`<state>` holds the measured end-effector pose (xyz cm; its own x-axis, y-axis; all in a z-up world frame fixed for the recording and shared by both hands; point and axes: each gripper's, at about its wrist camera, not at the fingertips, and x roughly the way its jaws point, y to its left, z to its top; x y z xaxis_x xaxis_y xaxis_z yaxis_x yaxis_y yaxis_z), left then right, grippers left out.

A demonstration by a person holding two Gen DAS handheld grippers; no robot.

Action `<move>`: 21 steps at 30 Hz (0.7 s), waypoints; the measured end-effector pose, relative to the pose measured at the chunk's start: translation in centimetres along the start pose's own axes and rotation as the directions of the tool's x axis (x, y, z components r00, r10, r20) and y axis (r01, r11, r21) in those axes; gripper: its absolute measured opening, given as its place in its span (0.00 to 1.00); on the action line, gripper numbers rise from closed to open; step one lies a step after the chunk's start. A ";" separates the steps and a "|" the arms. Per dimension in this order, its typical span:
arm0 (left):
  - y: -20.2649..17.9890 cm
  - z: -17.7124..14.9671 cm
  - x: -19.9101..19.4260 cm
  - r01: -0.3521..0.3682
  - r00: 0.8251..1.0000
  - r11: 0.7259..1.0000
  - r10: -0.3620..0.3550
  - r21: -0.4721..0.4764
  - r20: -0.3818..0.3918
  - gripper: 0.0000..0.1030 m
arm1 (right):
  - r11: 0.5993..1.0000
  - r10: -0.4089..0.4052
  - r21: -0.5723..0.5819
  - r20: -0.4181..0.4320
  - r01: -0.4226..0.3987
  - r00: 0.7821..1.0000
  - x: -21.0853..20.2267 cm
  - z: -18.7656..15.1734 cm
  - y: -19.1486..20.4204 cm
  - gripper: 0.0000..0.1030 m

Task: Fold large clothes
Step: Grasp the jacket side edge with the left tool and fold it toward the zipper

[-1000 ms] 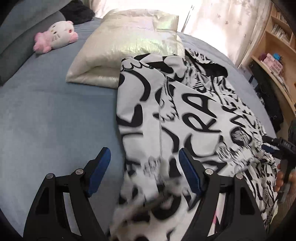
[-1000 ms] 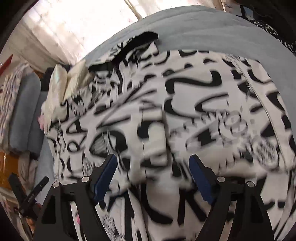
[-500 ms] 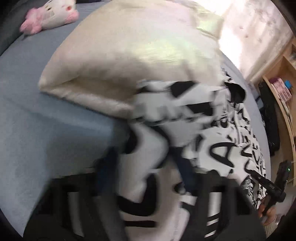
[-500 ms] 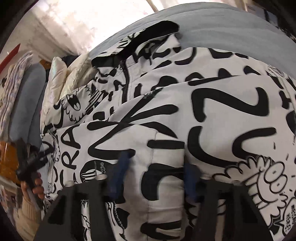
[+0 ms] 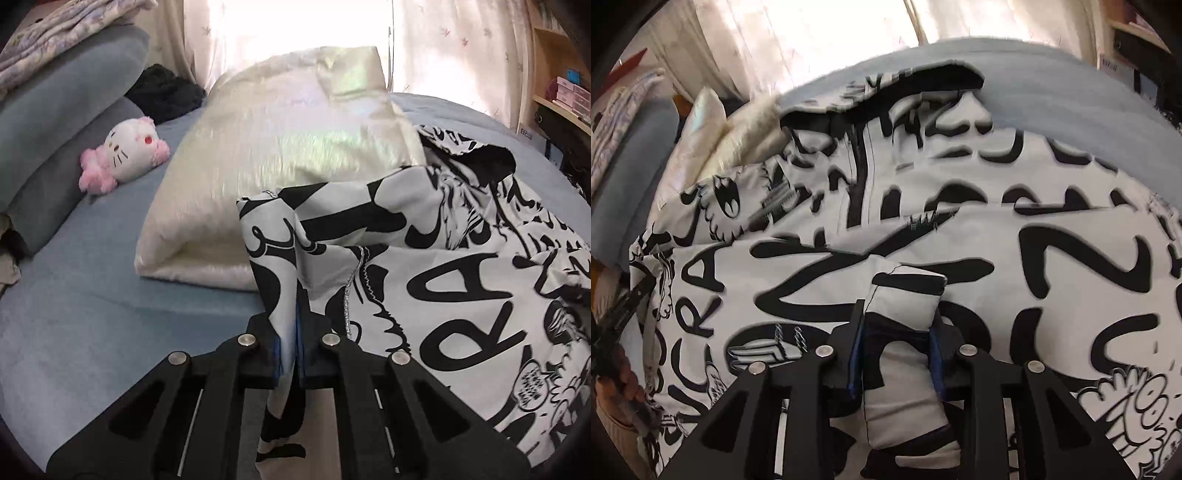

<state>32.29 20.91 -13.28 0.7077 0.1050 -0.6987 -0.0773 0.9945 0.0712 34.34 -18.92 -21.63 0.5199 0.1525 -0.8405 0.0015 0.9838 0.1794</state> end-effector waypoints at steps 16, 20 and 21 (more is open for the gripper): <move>-5.2 -1.1 -10.1 0.188 0.982 0.982 -0.189 -0.025 -0.025 0.13 | 0.994 0.040 -0.107 0.081 -0.031 0.996 -9.7 -3.3 1.7 0.51; -9.2 -3.5 -8.2 0.205 0.974 0.978 -0.207 -0.033 -0.093 0.13 | 0.990 0.085 -0.120 0.056 -0.077 0.995 -7.6 -3.8 5.1 0.51; -9.9 -4.3 -7.3 0.200 0.972 0.979 -0.204 -0.044 -0.117 0.13 | 0.987 0.093 -0.133 0.051 -0.086 0.994 -7.0 -4.0 5.9 0.51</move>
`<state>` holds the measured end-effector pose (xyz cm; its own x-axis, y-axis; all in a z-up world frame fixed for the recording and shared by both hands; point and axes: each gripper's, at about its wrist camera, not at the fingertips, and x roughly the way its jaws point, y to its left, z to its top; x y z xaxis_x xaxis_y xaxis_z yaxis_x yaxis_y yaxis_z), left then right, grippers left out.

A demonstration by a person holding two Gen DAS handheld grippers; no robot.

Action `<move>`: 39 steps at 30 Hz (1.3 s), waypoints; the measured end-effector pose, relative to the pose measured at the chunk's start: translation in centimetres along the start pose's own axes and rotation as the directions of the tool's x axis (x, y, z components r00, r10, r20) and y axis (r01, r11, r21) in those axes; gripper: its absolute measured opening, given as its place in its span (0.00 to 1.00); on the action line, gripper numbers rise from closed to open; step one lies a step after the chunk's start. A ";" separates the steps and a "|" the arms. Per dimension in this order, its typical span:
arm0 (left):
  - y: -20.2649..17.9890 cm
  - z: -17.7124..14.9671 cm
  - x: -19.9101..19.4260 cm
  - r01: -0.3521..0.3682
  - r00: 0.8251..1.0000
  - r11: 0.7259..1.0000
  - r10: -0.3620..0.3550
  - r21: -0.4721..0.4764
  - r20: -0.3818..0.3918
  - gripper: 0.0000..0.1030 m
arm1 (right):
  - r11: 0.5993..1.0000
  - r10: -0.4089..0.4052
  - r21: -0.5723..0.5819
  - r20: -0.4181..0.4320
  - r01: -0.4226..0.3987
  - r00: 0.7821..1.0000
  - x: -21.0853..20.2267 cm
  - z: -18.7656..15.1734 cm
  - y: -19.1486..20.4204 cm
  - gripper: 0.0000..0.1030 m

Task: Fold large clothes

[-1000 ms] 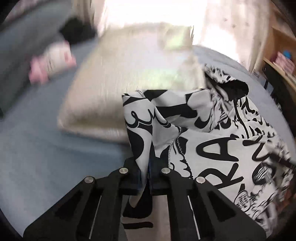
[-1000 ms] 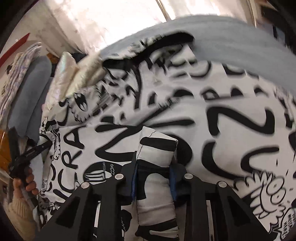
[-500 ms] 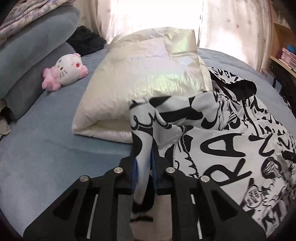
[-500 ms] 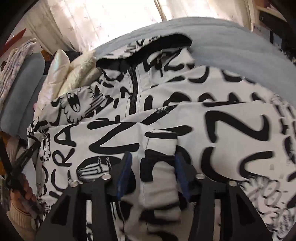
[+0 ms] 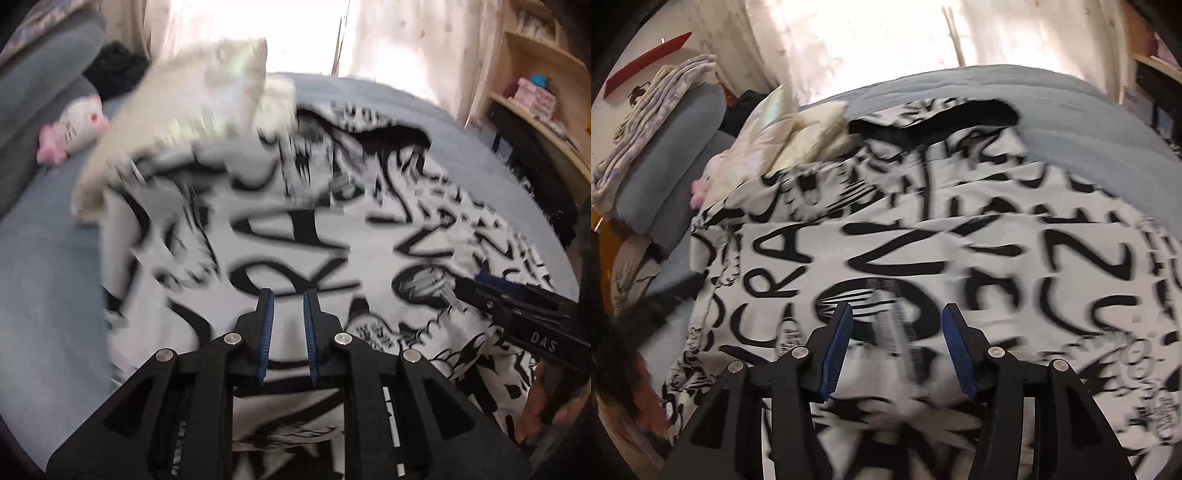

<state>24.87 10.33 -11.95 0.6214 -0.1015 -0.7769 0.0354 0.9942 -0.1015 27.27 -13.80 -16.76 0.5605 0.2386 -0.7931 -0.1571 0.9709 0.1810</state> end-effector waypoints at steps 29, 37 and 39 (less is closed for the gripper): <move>2.6 -9.0 -16.4 -0.080 0.995 0.997 0.081 -0.011 0.061 0.47 | 0.996 0.017 0.092 0.070 -0.024 0.997 -16.5 -11.2 -0.8 0.58; 5.1 -13.5 -22.9 -0.062 0.994 0.997 0.066 -0.048 0.086 0.57 | 0.996 -0.010 0.088 0.154 -0.004 0.988 -24.5 -15.1 -0.5 0.72; 6.1 -14.9 -23.8 -0.076 0.993 0.996 0.081 -0.055 0.083 0.60 | 0.996 -0.023 0.092 0.174 0.007 0.984 -26.4 -16.4 -0.9 0.77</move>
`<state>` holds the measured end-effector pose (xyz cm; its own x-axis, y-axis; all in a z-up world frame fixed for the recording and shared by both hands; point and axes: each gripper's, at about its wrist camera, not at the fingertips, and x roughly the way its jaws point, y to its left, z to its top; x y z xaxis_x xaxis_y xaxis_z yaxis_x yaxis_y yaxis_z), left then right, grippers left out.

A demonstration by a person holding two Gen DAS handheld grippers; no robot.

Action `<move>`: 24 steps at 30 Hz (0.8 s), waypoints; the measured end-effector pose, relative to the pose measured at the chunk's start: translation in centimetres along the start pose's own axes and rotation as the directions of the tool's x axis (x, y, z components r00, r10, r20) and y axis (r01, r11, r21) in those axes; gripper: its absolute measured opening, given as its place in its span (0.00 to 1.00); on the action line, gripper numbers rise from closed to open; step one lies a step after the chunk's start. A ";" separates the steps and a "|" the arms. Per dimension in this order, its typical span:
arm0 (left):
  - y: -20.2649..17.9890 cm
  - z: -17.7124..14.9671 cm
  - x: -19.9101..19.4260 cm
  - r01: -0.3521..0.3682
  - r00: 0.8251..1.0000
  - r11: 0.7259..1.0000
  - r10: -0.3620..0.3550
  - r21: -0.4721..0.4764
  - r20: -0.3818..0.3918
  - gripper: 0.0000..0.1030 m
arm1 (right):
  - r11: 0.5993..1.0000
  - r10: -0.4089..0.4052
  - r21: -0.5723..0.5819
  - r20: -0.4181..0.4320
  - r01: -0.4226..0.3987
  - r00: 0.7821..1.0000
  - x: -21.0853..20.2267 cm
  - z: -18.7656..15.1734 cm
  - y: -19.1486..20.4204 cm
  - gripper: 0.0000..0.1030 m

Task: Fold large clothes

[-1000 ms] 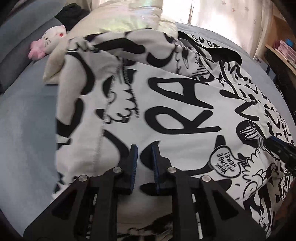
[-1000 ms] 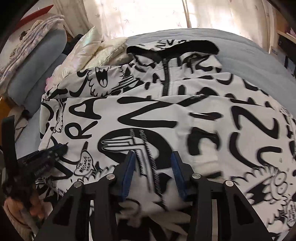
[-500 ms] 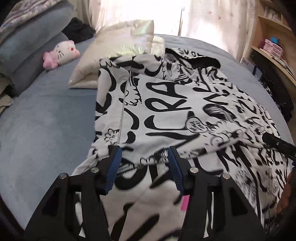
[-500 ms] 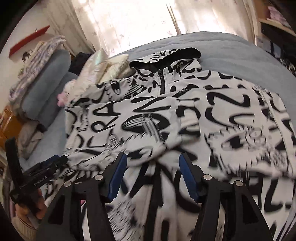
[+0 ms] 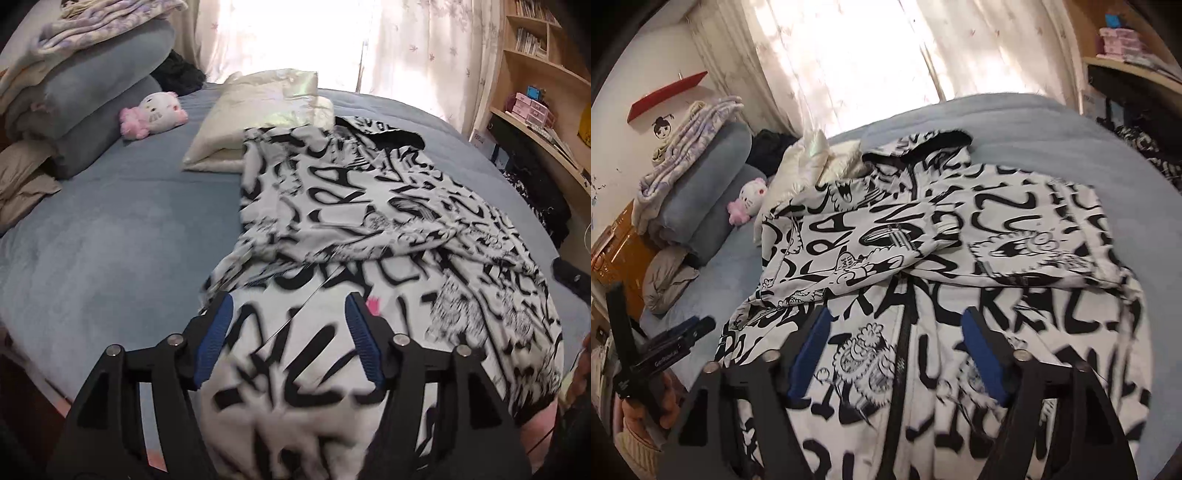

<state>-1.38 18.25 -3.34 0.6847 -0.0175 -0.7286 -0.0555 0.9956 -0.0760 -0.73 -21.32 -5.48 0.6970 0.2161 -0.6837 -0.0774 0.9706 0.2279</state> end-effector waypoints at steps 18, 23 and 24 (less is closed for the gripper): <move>5.5 -7.4 2.8 0.114 0.973 0.988 -0.132 -0.103 -0.190 0.61 | 0.976 -0.205 0.066 -0.060 0.209 0.977 -6.9 -6.7 -8.4 0.77; 6.6 -7.9 3.1 0.147 0.967 0.978 -0.173 -0.145 -0.186 0.67 | 0.948 -0.294 0.098 -0.093 0.303 0.951 -7.9 -8.3 -13.0 0.77; 6.7 -8.0 3.1 0.155 0.966 0.976 -0.182 -0.151 -0.183 0.69 | 0.944 -0.302 0.106 -0.103 0.313 0.948 -8.0 -8.7 -13.8 0.77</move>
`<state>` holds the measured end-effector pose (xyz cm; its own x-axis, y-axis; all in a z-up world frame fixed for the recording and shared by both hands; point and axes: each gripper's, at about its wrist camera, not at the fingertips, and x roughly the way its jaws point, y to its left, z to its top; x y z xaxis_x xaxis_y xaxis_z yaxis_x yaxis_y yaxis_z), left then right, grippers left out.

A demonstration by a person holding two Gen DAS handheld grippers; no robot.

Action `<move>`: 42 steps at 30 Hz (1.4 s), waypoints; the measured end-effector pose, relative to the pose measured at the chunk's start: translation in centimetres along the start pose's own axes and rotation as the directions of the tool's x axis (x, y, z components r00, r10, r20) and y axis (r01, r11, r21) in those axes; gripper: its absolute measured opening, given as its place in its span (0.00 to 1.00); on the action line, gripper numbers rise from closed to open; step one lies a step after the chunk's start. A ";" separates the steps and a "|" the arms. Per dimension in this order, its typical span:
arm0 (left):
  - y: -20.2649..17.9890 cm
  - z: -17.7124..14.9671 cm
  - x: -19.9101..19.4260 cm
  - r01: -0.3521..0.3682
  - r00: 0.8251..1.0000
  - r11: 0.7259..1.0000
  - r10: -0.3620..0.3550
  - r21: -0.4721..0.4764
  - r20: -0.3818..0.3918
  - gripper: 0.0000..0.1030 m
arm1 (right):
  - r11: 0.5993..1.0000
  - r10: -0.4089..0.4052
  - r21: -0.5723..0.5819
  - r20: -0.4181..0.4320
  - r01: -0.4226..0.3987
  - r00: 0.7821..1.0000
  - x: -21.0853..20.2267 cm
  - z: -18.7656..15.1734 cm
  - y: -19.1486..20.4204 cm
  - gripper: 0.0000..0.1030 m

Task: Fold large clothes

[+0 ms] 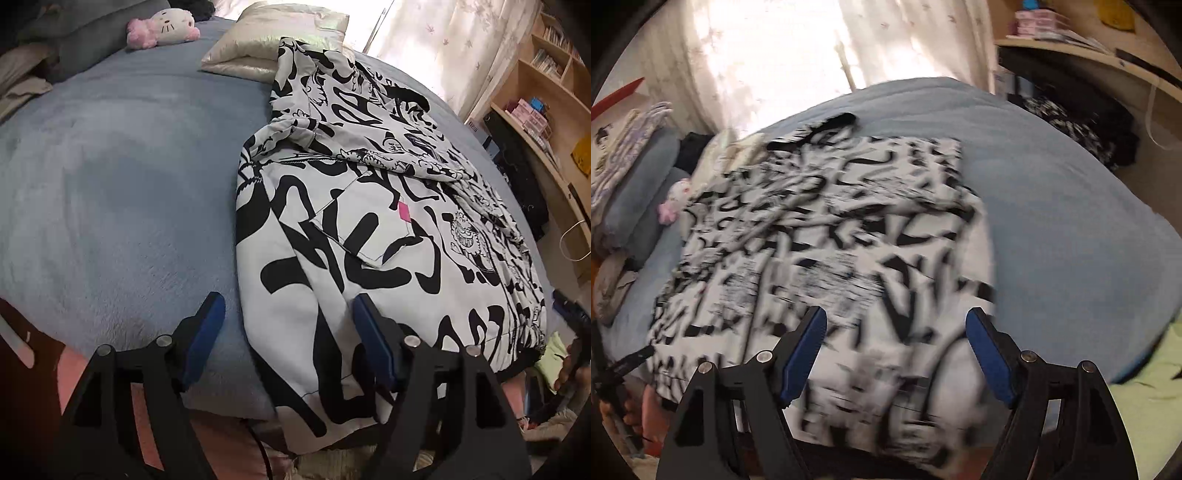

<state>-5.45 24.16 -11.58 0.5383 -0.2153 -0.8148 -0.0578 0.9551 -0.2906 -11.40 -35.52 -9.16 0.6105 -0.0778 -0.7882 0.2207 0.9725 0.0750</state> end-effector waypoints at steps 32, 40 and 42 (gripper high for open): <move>-2.1 0.2 2.8 0.055 0.998 0.998 -0.054 -0.007 0.041 0.92 | 0.930 0.369 0.038 -0.061 -0.367 0.928 8.7 -2.5 -0.1 0.70; -3.9 1.2 3.3 0.093 0.995 0.996 -0.093 -0.013 0.034 0.29 | 0.922 0.374 0.125 -0.033 -0.367 0.927 9.4 -2.2 -0.8 0.27; -3.8 1.5 3.3 0.089 0.996 0.995 -0.088 -0.044 0.034 0.12 | 0.919 0.374 0.145 -0.026 -0.367 0.927 9.2 -2.2 -1.1 0.20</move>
<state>-2.16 20.09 -12.40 0.5698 -0.2913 -0.7684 -0.0464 0.9222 -0.3840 -7.71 -36.79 -17.87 0.6291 0.2977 -0.7181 0.0889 0.8902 0.4469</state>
